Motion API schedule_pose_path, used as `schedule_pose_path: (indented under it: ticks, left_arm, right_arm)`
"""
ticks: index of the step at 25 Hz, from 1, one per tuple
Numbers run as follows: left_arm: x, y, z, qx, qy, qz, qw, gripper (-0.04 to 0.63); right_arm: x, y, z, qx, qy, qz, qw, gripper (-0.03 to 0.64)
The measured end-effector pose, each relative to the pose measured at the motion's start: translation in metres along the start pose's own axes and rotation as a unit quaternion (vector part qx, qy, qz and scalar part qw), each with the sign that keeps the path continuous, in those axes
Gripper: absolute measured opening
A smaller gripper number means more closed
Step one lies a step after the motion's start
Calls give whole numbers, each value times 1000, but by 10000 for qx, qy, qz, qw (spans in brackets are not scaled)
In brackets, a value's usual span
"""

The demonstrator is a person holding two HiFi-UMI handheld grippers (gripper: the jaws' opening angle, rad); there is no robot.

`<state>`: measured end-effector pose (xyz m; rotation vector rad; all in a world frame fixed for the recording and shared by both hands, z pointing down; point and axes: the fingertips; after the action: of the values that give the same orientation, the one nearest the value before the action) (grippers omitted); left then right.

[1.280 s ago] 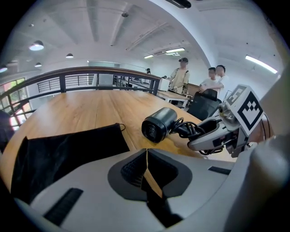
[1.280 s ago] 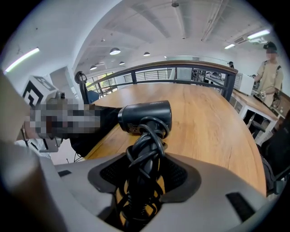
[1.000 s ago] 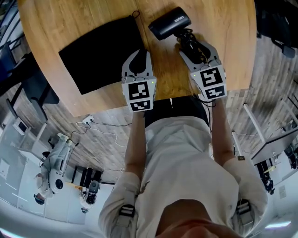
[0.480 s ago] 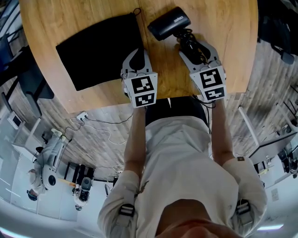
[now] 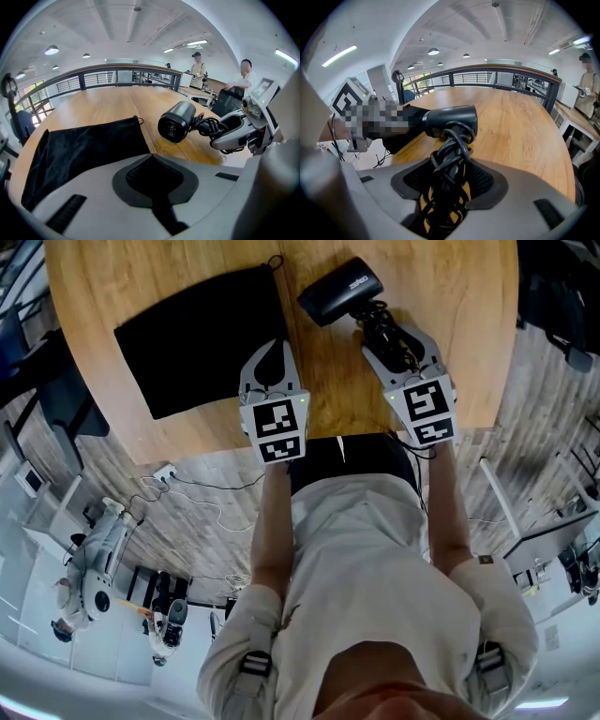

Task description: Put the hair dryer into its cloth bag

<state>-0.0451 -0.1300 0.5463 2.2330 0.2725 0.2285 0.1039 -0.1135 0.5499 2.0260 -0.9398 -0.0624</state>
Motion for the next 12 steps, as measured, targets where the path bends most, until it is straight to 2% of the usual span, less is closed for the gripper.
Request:
schedule_pose_path:
  ticks: [12]
  left_arm:
    - [-14,-23,17,219,-213,68,9995,20]
  right_arm:
    - [-20,-5,1,-146,-377,298,9987,239]
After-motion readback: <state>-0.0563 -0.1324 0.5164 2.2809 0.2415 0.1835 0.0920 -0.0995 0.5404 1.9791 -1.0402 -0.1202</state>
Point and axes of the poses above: the fingertips, and each gripper's own axes: y forward along the fingers, x to its right, z out of its top, and after that the axes turned 11 degrees about z, right-handed
